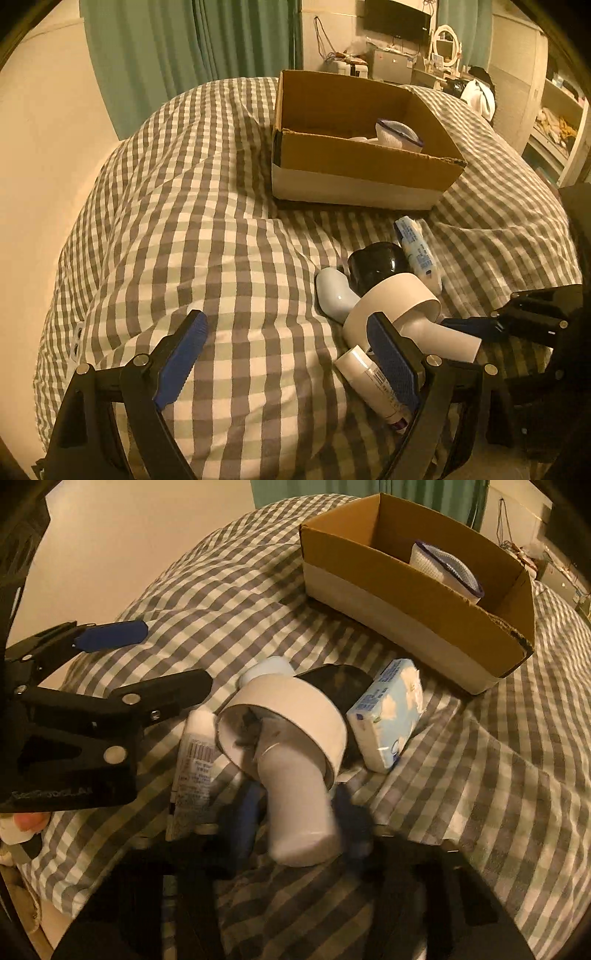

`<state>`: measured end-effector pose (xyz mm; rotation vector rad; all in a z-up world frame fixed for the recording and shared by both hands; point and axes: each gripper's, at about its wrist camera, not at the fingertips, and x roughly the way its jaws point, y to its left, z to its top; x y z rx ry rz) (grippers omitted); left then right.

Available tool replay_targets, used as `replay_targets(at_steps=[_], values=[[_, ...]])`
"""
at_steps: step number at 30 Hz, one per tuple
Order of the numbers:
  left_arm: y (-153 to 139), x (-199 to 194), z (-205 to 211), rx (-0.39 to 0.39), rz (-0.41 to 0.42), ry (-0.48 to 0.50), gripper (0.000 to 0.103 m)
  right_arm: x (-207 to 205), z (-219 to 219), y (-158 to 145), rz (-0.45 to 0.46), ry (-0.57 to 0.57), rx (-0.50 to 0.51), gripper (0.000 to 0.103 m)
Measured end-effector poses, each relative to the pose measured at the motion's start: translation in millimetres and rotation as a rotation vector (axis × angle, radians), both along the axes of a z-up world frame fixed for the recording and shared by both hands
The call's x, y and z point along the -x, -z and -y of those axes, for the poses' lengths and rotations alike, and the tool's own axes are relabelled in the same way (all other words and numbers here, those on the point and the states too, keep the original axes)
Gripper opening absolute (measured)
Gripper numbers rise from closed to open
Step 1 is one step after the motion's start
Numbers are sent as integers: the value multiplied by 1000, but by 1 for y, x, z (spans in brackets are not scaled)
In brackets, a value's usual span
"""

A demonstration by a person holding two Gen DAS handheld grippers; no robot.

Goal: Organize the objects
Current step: 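Grasp the white bottle with the right tool while the left tool grasps the white tape roll, then carry the bottle and tape roll into the box and release both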

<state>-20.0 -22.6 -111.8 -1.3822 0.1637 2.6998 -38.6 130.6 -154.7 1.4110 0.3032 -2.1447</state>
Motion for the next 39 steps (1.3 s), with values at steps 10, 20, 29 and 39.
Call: replay_targets(at_steps=[10,20,29,39], values=[[0,0,-6,7,16,21,91,-23,-24,-39,-68,67,69,32],[14,17,-32,-36,80,71,90,-23,-71,-93,-210,222,50,32],[26,21,-50,-9,124,132,26,-12,-79,-76,-173,267,44,32],[12,8,-45,7,109,138,9,-14,-79,-80,-191,280,32,32]])
